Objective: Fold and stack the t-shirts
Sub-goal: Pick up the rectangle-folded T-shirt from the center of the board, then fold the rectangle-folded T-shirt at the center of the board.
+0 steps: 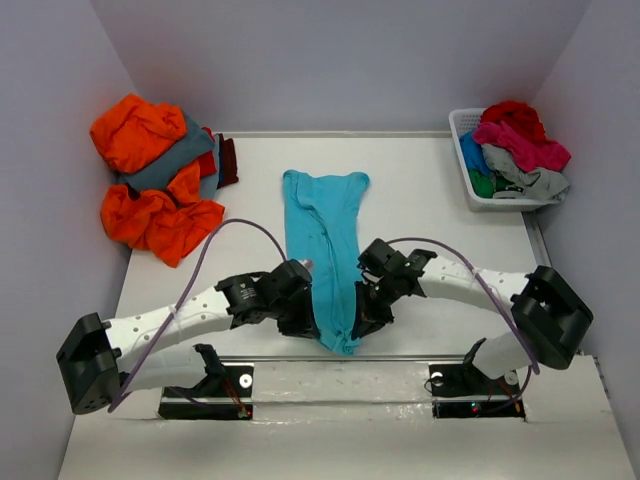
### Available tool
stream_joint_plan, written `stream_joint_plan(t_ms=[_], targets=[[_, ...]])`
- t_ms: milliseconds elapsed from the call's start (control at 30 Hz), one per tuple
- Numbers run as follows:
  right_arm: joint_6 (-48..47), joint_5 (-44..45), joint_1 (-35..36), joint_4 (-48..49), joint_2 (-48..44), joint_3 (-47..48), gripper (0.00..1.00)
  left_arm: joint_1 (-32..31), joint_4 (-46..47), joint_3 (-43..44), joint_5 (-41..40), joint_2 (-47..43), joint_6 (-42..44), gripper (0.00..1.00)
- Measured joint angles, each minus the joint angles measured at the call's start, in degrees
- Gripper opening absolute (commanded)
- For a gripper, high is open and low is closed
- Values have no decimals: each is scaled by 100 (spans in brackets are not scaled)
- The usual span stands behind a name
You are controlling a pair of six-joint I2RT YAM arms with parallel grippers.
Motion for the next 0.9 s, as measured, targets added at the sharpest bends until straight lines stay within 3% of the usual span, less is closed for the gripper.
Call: stream_joint_plan(t_ms=[433,900], targets=[[-407,522,-603,-516,675,999,7,1196,-225,527,-208,549,953,6],[-1141,713,-1453,-973,1729,2603,7,2002,-39,1508,-326,1705,1777,6]])
